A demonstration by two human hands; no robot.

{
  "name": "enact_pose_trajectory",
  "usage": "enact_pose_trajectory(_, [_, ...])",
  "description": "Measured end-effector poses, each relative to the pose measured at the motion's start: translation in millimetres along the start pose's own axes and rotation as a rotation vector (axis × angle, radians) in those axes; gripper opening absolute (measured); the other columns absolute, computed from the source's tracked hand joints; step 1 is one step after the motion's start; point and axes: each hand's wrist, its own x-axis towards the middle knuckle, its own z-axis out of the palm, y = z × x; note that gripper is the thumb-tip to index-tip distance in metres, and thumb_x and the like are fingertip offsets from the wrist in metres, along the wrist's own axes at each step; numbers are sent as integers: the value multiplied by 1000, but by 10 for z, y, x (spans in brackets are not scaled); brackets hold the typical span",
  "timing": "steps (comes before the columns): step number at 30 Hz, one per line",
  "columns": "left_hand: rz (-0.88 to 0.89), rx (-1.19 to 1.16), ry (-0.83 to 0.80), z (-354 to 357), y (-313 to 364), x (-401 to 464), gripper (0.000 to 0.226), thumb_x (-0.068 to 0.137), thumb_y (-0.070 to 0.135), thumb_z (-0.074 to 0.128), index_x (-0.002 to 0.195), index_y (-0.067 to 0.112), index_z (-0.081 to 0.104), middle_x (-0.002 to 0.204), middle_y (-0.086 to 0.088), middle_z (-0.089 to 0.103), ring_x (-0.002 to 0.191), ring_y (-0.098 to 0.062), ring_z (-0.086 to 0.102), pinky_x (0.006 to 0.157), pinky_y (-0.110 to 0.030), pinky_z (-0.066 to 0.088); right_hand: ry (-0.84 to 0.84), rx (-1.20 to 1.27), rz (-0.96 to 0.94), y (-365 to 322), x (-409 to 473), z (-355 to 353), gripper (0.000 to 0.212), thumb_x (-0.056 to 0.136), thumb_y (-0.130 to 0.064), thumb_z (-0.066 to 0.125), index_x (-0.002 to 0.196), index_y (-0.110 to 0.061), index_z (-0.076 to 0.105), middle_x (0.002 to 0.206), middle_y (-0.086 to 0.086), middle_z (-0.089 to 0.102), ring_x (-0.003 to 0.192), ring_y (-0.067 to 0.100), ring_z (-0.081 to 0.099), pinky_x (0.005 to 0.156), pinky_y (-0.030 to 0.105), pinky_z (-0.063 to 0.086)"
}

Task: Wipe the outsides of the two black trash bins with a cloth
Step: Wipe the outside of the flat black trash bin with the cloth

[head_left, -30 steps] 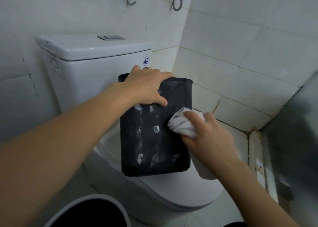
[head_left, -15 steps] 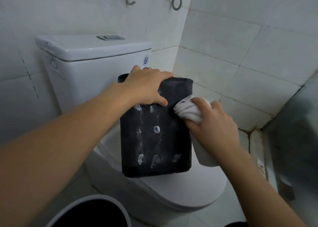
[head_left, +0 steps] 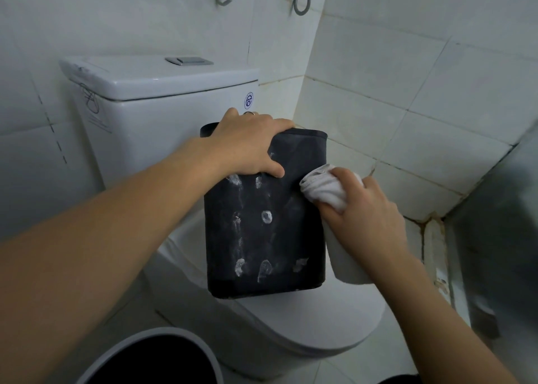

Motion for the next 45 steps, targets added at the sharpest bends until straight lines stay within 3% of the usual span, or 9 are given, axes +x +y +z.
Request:
enact_pose_trajectory(3, [-2, 11, -5, 18, 16, 16, 77, 73, 63, 72, 140, 43, 40, 114, 7, 60, 112, -23, 53, 95, -43, 31, 12, 51, 48, 59, 23, -25, 47, 87, -55, 56, 131, -43, 45, 108, 1, 54, 86, 33, 61, 64, 33, 37])
enact_pose_trajectory(9, [5, 6, 0, 24, 13, 31, 78, 72, 62, 73, 139, 42, 41, 116, 7, 60, 112, -24, 53, 94, -43, 32, -97, 42, -125, -103, -193, 40, 51, 84, -55, 57, 131, -46, 40, 104, -3, 49, 81, 29, 60, 65, 37, 50])
enact_pose_trajectory(17, [4, 16, 19, 25, 13, 1, 79, 72, 63, 72, 140, 41, 40, 111, 7, 60, 109, -22, 53, 92, -41, 30, -6, 203, 51, 59, -11, 75, 47, 85, -62, 56, 127, -46, 43, 105, -2, 55, 90, 28, 60, 68, 34, 42])
enact_pose_trajectory(21, [2, 28, 19, 22, 27, -1, 79, 73, 64, 71, 142, 41, 39, 114, 6, 60, 111, -22, 53, 94, -42, 31, -78, 307, 95, 71, 14, 61, 52, 83, -62, 58, 128, -43, 40, 113, -4, 55, 94, 20, 55, 71, 33, 40])
enact_pose_trajectory(28, [5, 37, 16, 16, 33, 0, 81, 74, 64, 71, 143, 40, 37, 113, 6, 58, 111, -23, 52, 92, -41, 30, -191, 476, 121, 96, 14, 10, 54, 83, -37, 60, 132, -37, 37, 120, 1, 52, 93, 18, 49, 77, 31, 37])
enact_pose_trajectory(37, [20, 35, 11, 16, 40, 9, 78, 74, 65, 70, 141, 42, 38, 103, 9, 52, 109, -22, 52, 87, -40, 29, -35, 734, 152, -13, 53, -78, 51, 85, -39, 68, 130, -35, 44, 116, -12, 56, 104, 10, 55, 79, 27, 43])
enact_pose_trajectory(40, [26, 34, 15, 9, 43, 7, 77, 73, 65, 70, 140, 42, 39, 103, 9, 53, 107, -22, 52, 85, -39, 27, 11, 837, 195, -97, 101, -51, 62, 84, -43, 68, 138, -29, 40, 126, -9, 53, 111, 11, 55, 88, 31, 48])
enact_pose_trajectory(42, [28, 39, 17, 17, 42, 4, 77, 73, 65, 70, 140, 42, 39, 102, 9, 53, 106, -22, 52, 85, -39, 28, -72, 881, 241, -79, 107, -21, 73, 82, -43, 70, 144, -30, 33, 136, -2, 46, 115, 15, 53, 94, 39, 50])
enact_pose_trajectory(45, [31, 37, 15, 18, 40, 12, 76, 73, 65, 69, 139, 43, 39, 99, 10, 49, 105, -21, 52, 84, -39, 28, -175, 904, 257, -17, 36, -61, 92, 83, -24, 72, 153, -36, 13, 150, -4, 24, 117, 11, 42, 98, 36, 43])
